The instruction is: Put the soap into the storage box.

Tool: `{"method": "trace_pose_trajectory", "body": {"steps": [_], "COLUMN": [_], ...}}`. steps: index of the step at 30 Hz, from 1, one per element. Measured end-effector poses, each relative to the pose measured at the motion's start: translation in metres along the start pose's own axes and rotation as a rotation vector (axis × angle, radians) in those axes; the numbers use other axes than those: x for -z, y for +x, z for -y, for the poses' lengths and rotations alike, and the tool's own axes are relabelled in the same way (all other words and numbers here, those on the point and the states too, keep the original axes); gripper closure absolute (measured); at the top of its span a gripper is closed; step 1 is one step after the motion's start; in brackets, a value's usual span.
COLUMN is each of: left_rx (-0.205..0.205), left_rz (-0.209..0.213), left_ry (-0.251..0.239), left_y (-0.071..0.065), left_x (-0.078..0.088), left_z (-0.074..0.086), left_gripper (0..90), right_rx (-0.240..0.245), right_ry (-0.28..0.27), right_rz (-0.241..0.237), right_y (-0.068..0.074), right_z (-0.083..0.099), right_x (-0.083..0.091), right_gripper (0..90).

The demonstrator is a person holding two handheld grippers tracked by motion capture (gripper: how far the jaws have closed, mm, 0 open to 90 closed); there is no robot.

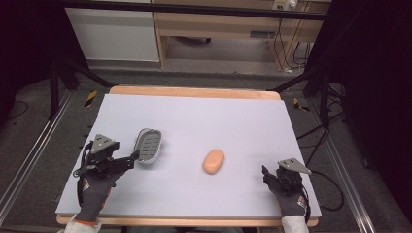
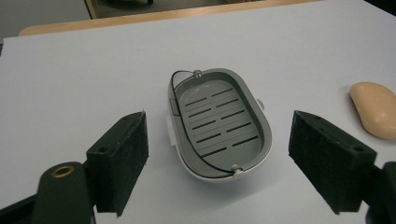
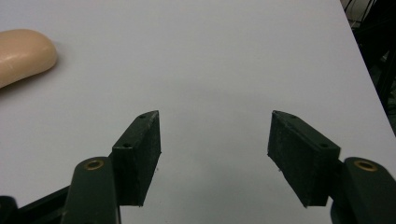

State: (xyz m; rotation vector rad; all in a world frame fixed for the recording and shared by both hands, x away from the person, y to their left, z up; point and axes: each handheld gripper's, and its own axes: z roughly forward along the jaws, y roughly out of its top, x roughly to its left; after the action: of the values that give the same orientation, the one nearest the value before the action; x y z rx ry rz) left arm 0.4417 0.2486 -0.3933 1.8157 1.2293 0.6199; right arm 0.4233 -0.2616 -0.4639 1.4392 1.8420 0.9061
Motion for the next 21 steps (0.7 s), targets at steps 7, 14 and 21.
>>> {"method": "trace_pose_trajectory", "body": {"steps": [7,14,21], "left_rx": [-0.026,-0.040,-0.054], "left_rz": [0.015,0.026,0.038], "left_ry": [-0.002,0.003,0.005], "left_y": [-0.013,-0.023,-0.031], "left_x": [-0.005,-0.009,-0.013], "left_z": [-0.008,-0.013,-0.017], "left_gripper": [18.9,18.5,18.1], "right_rx": [0.001,0.001,0.003], "right_ry": [0.001,0.001,0.000], "right_rz": [-0.003,-0.004,-0.003], "right_y": [0.000,0.001,0.001], "right_z": [0.000,-0.001,-0.001], "right_x": [0.000,0.000,0.000], "right_gripper": [34.2,34.0,34.1]}}
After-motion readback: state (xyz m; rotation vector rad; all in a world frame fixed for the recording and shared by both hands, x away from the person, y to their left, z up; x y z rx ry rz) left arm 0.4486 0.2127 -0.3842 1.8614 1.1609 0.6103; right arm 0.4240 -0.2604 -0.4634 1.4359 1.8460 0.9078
